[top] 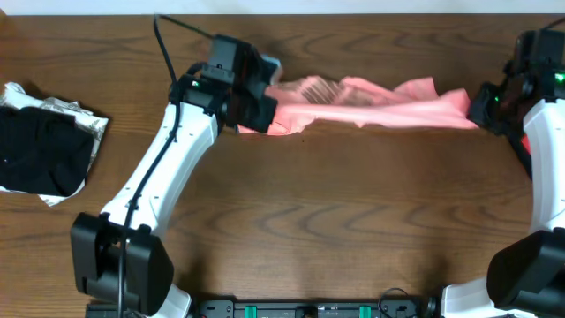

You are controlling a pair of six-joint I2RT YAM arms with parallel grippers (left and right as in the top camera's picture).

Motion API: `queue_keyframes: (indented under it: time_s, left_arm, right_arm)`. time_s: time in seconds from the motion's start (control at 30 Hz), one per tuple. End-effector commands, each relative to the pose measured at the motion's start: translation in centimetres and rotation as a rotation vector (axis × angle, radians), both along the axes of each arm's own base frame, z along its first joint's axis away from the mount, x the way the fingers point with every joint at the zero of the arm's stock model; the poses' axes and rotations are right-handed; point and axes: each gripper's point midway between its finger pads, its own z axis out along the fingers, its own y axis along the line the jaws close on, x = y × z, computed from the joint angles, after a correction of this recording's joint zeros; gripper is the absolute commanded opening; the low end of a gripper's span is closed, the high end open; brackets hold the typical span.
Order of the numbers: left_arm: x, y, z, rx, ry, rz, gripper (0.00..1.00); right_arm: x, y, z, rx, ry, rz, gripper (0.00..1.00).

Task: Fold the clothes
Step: 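Lay the shirt down on the table center and release, then grasp the shirt's left and right edges with both grippers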

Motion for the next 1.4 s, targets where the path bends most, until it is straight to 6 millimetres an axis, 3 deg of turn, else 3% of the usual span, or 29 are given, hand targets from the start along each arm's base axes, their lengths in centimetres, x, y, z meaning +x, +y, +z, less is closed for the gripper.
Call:
queue_keyframes:
  time_s: [0.0, 0.1, 0.23, 0.33, 0.4, 0.53, 0.67, 0.8, 1.0, 1.2, 1.37]
  left_arm:
    - [-3.1, -1.0, 1.3, -0.063, 0.102, -0.016, 0.06]
    - [-6.8, -0.8, 0.3, -0.009, 0.248, -0.036, 0.07]
    - [-9.7, -0.6, -0.1, 0.035, 0.352, -0.057, 0.31]
    - [-10.1, -0.5, -0.2, 0.042, 0.366, -0.06, 0.44]
    - [-10.2, -0.5, -0.2, 0.044, 0.37, -0.06, 0.52]
    - [-10.3, 0.0, -0.3, 0.07, 0.372, -0.057, 0.53]
    - [-7.9, 2.4, -1.3, 0.226, 0.257, 0.001, 0.53]
    - [-3.5, 4.4, -1.1, 0.347, 0.069, 0.11, 0.53]
    - [1.5, 4.3, -0.1, 0.324, -0.115, 0.18, 0.54]
    - [3.4, 5.2, -3.4, 0.346, -0.069, 0.208, 0.53]
    - [4.5, 5.5, -7.3, 0.383, -0.015, 0.18, 0.53]
  right_arm:
    - [-2.0, -3.4, 0.3, -0.107, 0.07, -0.061, 0.25]
    - [-3.4, -3.4, -0.1, -0.097, 0.128, -0.05, 0.33]
    - [-3.9, -3.2, -0.2, -0.093, 0.152, -0.038, 0.37]
    - [-3.5, -3.1, -0.2, -0.081, 0.136, -0.035, 0.31]
    - [-3.4, -2.7, -0.2, -0.06, 0.129, -0.025, 0.2]
    - [-2.5, -0.1, -0.4, 0.045, 0.099, 0.129, 0.13]
    - [-1.8, 3.5, -0.5, 0.156, 0.062, 0.3, 0.04]
    - [-1.6, 6.3, -1.6, 0.172, 0.073, 0.39, 0.01]
    - [-2.9, 11.5, -5.0, 0.202, 0.138, 0.552, 0.01]
    - [-4.5, 15.3, -9.6, 0.214, 0.175, 0.621, 0.01]
    - [-4.9, 16.6, -12.0, 0.21, 0.157, 0.643, 0.01]
